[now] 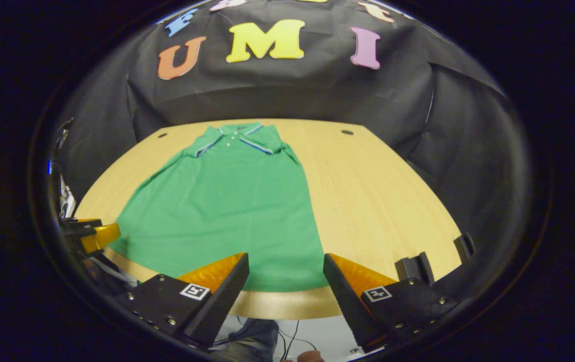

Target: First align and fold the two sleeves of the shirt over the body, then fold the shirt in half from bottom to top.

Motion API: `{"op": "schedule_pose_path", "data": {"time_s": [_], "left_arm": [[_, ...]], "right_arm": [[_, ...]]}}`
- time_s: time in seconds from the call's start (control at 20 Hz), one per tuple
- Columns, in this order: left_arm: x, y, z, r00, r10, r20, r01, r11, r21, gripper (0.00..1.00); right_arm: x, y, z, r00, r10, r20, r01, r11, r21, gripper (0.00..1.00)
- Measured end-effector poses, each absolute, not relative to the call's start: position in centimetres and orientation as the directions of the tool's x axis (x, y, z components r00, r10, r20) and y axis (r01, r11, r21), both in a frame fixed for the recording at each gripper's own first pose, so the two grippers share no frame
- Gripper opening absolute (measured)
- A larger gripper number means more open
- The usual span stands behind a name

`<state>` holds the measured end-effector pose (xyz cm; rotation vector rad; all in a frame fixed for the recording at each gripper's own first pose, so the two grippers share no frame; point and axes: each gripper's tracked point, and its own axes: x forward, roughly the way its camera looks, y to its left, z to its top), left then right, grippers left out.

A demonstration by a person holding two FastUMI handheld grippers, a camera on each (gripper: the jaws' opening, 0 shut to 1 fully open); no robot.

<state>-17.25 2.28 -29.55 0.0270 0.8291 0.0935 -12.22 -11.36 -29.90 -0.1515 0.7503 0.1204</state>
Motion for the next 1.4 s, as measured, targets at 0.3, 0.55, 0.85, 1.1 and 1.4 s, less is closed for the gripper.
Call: {"op": "schedule_pose_path", "data": {"time_s": [0.3,0.55,0.85,1.1,1.4], "left_arm": [[-17.0,3.0,-30.9,0.641,0.116,-0.758,-0.097,0.993,0.070,0.98],[-16.5,3.2,-31.4,0.614,0.142,-0.776,-0.143,0.987,0.067,0.98],[-15.5,2.1,-31.5,0.648,0.089,-0.756,-0.112,0.994,0.021,0.03],[-15.4,1.9,-31.2,0.627,0.051,-0.777,-0.138,0.989,-0.047,0.03],[-14.3,1.8,-29.6,0.653,0.036,-0.756,-0.133,0.989,-0.068,0.03]], "right_arm": [[-12.0,-12.5,-33.9,0.659,0.017,-0.752,-0.108,0.991,-0.073,0.94],[-11.6,-11.2,-33.5,0.654,0.034,-0.756,-0.132,0.989,-0.070,0.99],[-10.9,-9.5,-33.6,0.660,0.076,-0.748,-0.097,0.995,0.015,0.06],[-10.5,-9.5,-33.2,0.658,0.092,-0.747,-0.090,0.995,0.043,0.01],[-9.1,-8.1,-31.5,0.676,0.116,-0.728,-0.129,0.991,0.038,0.01]]}}
